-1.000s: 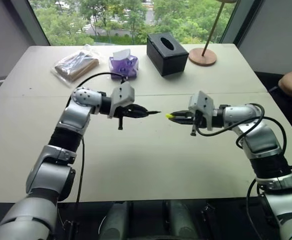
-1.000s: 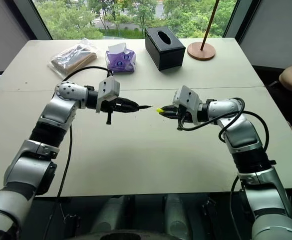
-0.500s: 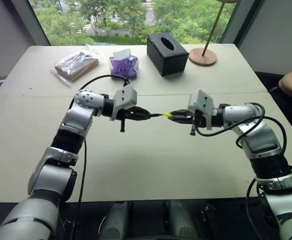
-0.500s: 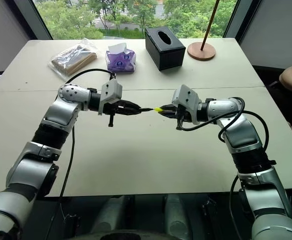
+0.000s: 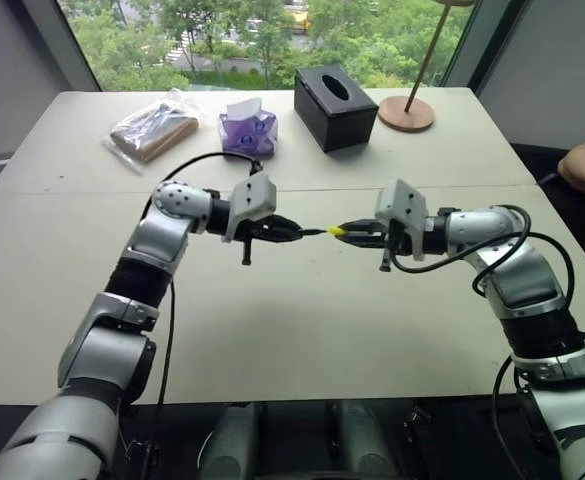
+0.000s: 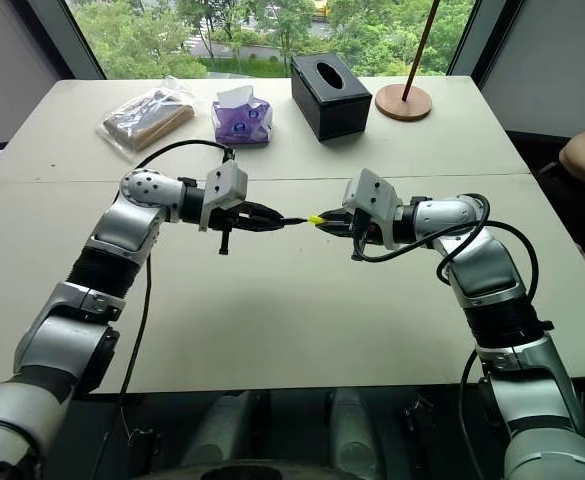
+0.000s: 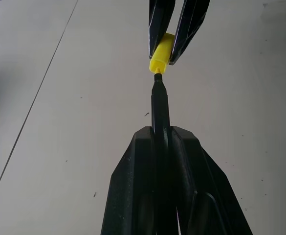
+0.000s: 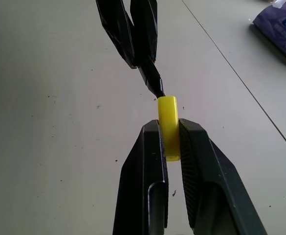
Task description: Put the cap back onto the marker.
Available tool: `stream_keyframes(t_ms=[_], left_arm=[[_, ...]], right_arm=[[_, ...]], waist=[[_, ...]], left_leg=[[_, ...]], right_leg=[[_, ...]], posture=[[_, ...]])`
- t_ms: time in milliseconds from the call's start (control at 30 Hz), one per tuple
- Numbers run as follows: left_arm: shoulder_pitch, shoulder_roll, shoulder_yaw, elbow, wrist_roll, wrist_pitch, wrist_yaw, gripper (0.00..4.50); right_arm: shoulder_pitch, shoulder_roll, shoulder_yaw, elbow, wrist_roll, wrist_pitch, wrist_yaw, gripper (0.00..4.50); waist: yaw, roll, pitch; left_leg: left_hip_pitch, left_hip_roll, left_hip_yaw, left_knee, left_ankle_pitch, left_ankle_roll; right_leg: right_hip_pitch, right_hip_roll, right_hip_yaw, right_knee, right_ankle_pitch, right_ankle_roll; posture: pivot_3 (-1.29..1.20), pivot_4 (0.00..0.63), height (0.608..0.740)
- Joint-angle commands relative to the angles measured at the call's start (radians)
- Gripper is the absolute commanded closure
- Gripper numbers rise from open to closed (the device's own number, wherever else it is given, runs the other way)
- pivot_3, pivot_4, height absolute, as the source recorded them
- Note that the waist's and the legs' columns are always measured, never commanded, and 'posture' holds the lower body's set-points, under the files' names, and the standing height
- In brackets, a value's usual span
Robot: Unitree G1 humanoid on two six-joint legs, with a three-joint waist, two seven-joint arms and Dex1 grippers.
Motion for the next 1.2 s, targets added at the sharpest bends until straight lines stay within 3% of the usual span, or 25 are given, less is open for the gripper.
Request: stream_keyframes(t_ms=[33, 500, 700, 867, 1200], left_arm=[[-0.032, -0.013, 0.004, -0.007, -0.001, -0.018, -0.001, 4.5], [-0.039, -0.049, -0.016, -0.082, -0.021, 0.001, -0.084, 4.5], [-0.033, -0.047, -0.042, -0.084, 0.046, -0.135, -0.067, 4.5], [-0.021, -0.059, -0.047, -0.078, 0.081, -0.262, -0.049, 4.5], [-0.01, -0.08, -0.011, -0.079, 0.055, -0.208, -0.036, 4.5]], right_arm=[[-0.012, 0.001, -0.001, -0.067, 0.024, -0.007, 0.015, 4.46], [-0.03, 0.03, 0.072, -0.056, -0.031, -0.072, 0.043, 4.46], [-0.055, 0.041, 0.1, -0.046, -0.081, -0.13, 0.053, 4.46], [-0.086, 0.1, 0.061, -0.063, 0.008, -0.021, 0.059, 4.46], [-0.103, 0.109, 0.037, -0.046, 0.018, 0.047, 0.075, 4.46]], waist=[[0.0, 0.0, 0.0], [0.0, 0.0, 0.0], [0.0, 0.0, 0.0], [0.0, 0.0, 0.0], [0.0, 0.0, 0.0]], left_leg=[[0.0, 0.0, 0.0, 0.0, 0.0, 0.0], [0.0, 0.0, 0.0, 0.0, 0.0, 0.0], [0.0, 0.0, 0.0, 0.0, 0.0, 0.0], [0.0, 0.0, 0.0, 0.0, 0.0, 0.0], [0.0, 0.0, 0.0, 0.0, 0.0, 0.0]], right_leg=[[0.0, 0.0, 0.0, 0.0, 0.0, 0.0], [0.0, 0.0, 0.0, 0.0, 0.0, 0.0], [0.0, 0.0, 0.0, 0.0, 0.0, 0.0], [0.0, 0.0, 0.0, 0.0, 0.0, 0.0], [0.0, 0.0, 0.0, 0.0, 0.0, 0.0]], posture=[[0.0, 0.15, 0.74], [0.0, 0.15, 0.74], [0.0, 0.15, 0.74], [0.0, 0.15, 0.74], [0.0, 0.15, 0.74]])
